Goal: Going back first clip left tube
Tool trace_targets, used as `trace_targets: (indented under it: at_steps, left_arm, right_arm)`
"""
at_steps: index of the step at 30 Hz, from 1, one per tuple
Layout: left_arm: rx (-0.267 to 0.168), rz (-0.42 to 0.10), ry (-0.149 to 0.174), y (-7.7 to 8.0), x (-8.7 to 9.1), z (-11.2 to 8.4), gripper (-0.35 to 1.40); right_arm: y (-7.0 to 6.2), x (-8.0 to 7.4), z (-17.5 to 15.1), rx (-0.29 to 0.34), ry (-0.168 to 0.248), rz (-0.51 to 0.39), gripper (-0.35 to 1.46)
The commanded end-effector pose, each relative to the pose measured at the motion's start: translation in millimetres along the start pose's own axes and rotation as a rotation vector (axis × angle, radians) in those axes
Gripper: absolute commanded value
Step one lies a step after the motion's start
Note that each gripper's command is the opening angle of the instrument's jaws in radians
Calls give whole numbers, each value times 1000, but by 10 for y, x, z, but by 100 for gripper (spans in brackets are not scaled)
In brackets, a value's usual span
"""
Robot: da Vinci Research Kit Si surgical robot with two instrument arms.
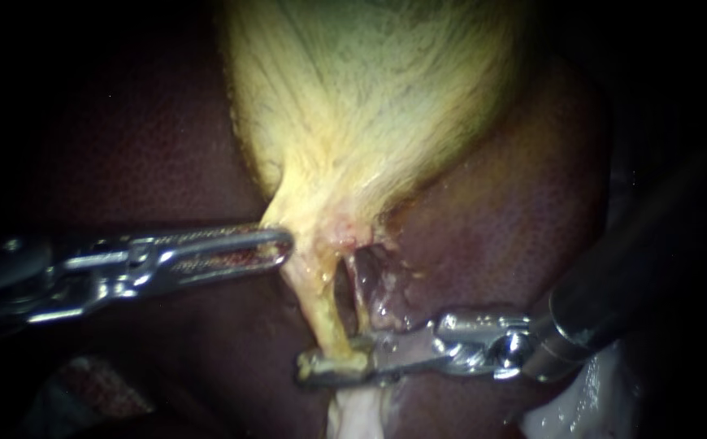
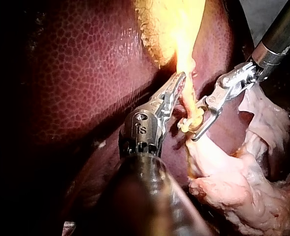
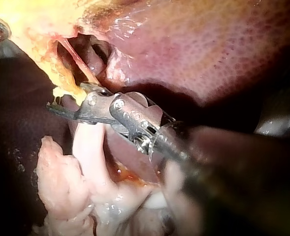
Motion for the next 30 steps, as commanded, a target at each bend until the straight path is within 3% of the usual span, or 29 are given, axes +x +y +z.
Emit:
trace_targets:
  at_steps: [1, 6, 11, 20, 30]
  left_arm:
    - [0, 0, 0, -1, -1, -1, -5]
    - [0, 0, 0, -1, -1, -1, -5]
    - [0, 0, 0, -1, -1, -2, -5]
    - [0, 0, 0, -3, -1, -3, -5]
    - [0, 0, 0, -3, -1, -4, -5]
  right_arm:
    - [0, 1, 0, 0, 15, -35, 50]
    - [1, 6, 1, 13, 53, -123, 55]
    - [2, 11, 0, -29, 77, -214, 60]
    - [4, 25, -15, -60, 78, -405, 60]
    - [5, 22, -22, -60, 75, -452, 60]
